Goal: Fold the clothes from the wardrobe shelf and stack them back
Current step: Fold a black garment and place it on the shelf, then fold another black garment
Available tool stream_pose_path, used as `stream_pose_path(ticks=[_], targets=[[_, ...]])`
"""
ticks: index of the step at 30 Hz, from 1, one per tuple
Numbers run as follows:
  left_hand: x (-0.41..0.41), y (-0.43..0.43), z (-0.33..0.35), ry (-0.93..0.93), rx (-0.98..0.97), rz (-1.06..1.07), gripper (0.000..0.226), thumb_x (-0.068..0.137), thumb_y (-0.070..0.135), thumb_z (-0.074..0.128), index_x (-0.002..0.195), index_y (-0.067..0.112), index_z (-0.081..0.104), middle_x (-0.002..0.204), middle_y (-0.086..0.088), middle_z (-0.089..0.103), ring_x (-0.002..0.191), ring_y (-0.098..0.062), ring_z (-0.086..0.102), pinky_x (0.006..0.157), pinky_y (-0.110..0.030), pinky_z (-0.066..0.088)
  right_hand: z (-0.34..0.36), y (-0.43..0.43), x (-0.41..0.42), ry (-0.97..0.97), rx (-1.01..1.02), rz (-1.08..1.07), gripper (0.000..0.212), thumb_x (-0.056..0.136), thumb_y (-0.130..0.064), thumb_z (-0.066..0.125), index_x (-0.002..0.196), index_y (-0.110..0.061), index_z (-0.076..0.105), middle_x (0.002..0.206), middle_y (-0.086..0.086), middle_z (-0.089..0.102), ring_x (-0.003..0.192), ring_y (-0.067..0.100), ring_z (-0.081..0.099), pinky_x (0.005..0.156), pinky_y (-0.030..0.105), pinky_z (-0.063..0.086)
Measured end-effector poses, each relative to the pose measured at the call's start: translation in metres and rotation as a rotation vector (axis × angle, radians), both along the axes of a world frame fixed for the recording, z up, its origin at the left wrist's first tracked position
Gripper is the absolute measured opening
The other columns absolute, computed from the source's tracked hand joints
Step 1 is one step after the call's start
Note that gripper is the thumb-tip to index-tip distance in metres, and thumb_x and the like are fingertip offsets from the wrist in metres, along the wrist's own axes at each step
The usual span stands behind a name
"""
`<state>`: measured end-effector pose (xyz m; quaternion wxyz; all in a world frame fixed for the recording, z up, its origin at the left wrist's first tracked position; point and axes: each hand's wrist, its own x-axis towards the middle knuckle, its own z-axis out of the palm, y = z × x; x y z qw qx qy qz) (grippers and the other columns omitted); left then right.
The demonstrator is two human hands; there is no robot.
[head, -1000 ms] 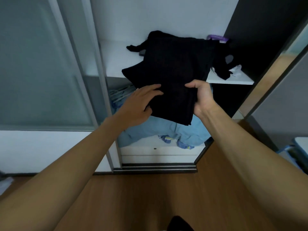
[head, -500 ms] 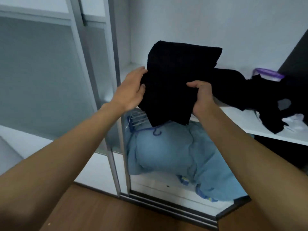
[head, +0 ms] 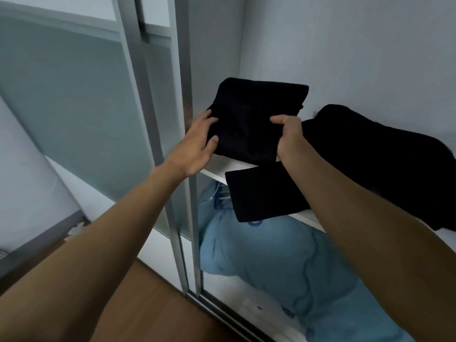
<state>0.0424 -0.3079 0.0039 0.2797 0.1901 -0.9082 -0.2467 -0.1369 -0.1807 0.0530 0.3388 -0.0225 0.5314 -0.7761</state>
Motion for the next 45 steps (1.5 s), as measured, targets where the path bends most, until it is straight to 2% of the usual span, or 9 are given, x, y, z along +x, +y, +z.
stream_pose_path(ticks=[7, 12, 17, 19, 23, 31, 37, 41, 45], targets=[[0.002, -0.029, -0.001, -0.156, -0.113, 0.043, 0.046, 0.106, 0.029, 0.038, 0.149, 0.011, 0.039, 0.165, -0.007, 0.020, 0.154, -0.024, -0.001, 0.122, -0.040, 0.005, -0.029, -0.038, 0.003, -0.118, 0.043, -0.047, 0.039, 0.074, 0.003, 0.060, 0.112, -0.001, 0.068, 0.109, 0.020, 0.069, 0.093, 0.041, 0.068, 0.085, 0.055, 0.057], [-0.005, -0.044, 0.002, -0.298, -0.130, 0.020, 0.046, 0.105, 0.034, 0.041, 0.145, 0.011, 0.045, 0.150, -0.009, 0.047, 0.142, -0.027, 0.037, 0.118, -0.043, 0.021, -0.035, -0.078, 0.016, -0.074, 0.064, 0.005, 0.046, 0.079, 0.007, 0.055, 0.125, 0.002, 0.061, 0.118, 0.025, 0.064, 0.102, 0.043, 0.065, 0.093, 0.056, 0.054], [-0.009, -0.063, -0.010, -0.399, -0.102, -0.006, 0.049, 0.104, 0.038, 0.039, 0.150, 0.021, 0.039, 0.154, -0.005, 0.043, 0.143, -0.025, 0.035, 0.119, -0.052, 0.021, -0.044, -0.101, 0.008, 0.207, 0.394, 0.196, 0.042, 0.095, 0.004, 0.045, 0.136, 0.000, 0.049, 0.118, 0.024, 0.063, 0.099, 0.037, 0.066, 0.072, 0.048, 0.058], [-0.013, -0.067, -0.017, -0.481, -0.135, -0.011, 0.049, 0.105, 0.039, 0.036, 0.152, 0.025, 0.037, 0.156, -0.003, 0.039, 0.145, -0.024, 0.032, 0.120, -0.052, 0.018, -0.058, -0.101, 0.005, 0.407, 0.607, 0.241, 0.040, 0.097, -0.001, 0.049, 0.137, 0.003, 0.048, 0.123, 0.024, 0.061, 0.105, 0.037, 0.064, 0.080, 0.047, 0.059], [-0.028, -0.072, -0.020, -0.533, -0.220, 0.027, 0.044, 0.103, 0.035, 0.040, 0.146, 0.026, 0.048, 0.149, -0.006, 0.045, 0.135, -0.030, 0.043, 0.113, -0.042, 0.030, -0.066, -0.090, -0.002, 0.711, 0.860, 0.319, 0.024, 0.092, -0.016, 0.064, 0.105, 0.003, 0.060, 0.095, 0.021, 0.064, 0.080, 0.030, 0.064, 0.067, 0.039, 0.058], [-0.070, -0.040, -0.010, -0.309, -0.180, -0.149, 0.032, 0.099, 0.031, 0.049, 0.123, 0.018, 0.066, 0.133, -0.006, 0.055, 0.118, -0.027, 0.052, 0.099, -0.043, 0.044, -0.052, 0.007, -0.026, 0.965, 1.003, 0.011, 0.020, 0.087, -0.019, 0.060, 0.094, -0.006, 0.073, 0.100, 0.010, 0.073, 0.092, 0.025, 0.068, 0.081, 0.034, 0.055], [-0.110, 0.026, -0.024, -0.421, 0.087, -0.471, 0.057, 0.095, 0.046, 0.057, 0.143, 0.019, 0.045, 0.145, -0.003, 0.050, 0.127, -0.021, 0.051, 0.106, -0.039, 0.043, -0.074, 0.117, -0.036, 0.678, 1.208, -0.287, 0.050, 0.086, -0.025, 0.065, 0.131, -0.008, 0.054, 0.133, 0.012, 0.053, 0.119, 0.030, 0.055, 0.101, 0.039, 0.048], [-0.128, 0.061, -0.037, -0.485, 0.160, -0.517, 0.079, 0.088, 0.045, 0.066, 0.152, 0.018, 0.028, 0.152, -0.004, 0.042, 0.134, -0.024, 0.046, 0.112, -0.046, 0.036, -0.086, 0.157, -0.032, 0.442, 0.928, -0.430, 0.038, 0.087, -0.011, 0.063, 0.125, -0.008, 0.063, 0.105, 0.007, 0.067, 0.091, 0.022, 0.062, 0.081, 0.033, 0.050], [-0.139, 0.079, -0.047, -0.442, 0.292, -0.582, 0.061, 0.091, 0.039, 0.065, 0.144, 0.020, 0.043, 0.145, -0.001, 0.050, 0.126, -0.018, 0.052, 0.106, -0.034, 0.041, -0.085, 0.176, -0.032, 0.244, 0.738, -0.491, 0.019, 0.092, -0.007, 0.060, 0.108, -0.004, 0.068, 0.077, 0.006, 0.069, 0.062, 0.016, 0.060, 0.054, 0.025, 0.050]])
